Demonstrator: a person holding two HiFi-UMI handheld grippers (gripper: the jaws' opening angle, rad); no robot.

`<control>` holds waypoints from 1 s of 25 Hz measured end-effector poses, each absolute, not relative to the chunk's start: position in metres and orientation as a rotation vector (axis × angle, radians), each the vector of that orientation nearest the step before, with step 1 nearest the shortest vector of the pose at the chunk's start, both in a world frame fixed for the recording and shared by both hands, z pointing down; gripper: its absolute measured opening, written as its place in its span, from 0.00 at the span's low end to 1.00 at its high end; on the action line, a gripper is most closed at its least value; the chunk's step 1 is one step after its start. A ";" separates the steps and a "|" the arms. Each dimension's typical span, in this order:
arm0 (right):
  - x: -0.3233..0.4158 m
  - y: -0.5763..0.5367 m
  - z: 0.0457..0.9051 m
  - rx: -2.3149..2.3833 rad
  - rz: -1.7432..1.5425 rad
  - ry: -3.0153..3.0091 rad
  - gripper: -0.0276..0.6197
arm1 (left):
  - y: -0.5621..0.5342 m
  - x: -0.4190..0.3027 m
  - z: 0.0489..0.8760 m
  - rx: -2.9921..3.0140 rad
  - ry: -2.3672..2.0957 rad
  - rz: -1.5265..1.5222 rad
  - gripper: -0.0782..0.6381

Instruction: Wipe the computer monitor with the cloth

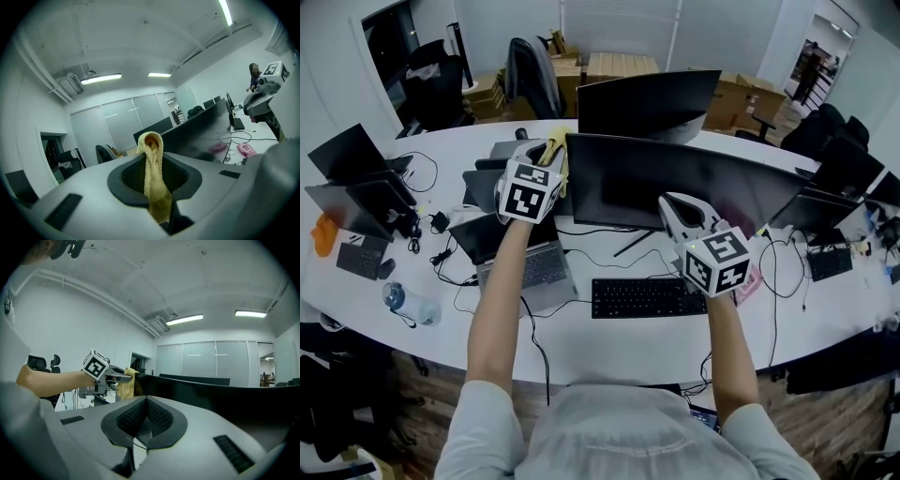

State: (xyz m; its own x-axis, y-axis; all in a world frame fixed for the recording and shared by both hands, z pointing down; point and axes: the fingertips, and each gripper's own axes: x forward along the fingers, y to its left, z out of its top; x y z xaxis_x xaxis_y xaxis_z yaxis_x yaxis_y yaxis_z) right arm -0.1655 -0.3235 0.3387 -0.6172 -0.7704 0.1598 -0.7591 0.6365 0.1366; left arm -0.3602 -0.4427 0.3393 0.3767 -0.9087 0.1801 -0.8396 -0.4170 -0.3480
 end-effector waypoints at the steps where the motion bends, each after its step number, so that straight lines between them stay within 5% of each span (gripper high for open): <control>1: -0.165 -0.323 0.341 1.255 -0.074 -2.649 0.09 | -0.443 -0.359 0.343 -2.441 1.565 -0.518 0.22; 25: -0.150 -0.327 0.394 1.290 0.014 -2.539 0.09 | -0.448 -0.352 0.456 -2.637 1.549 -0.638 0.22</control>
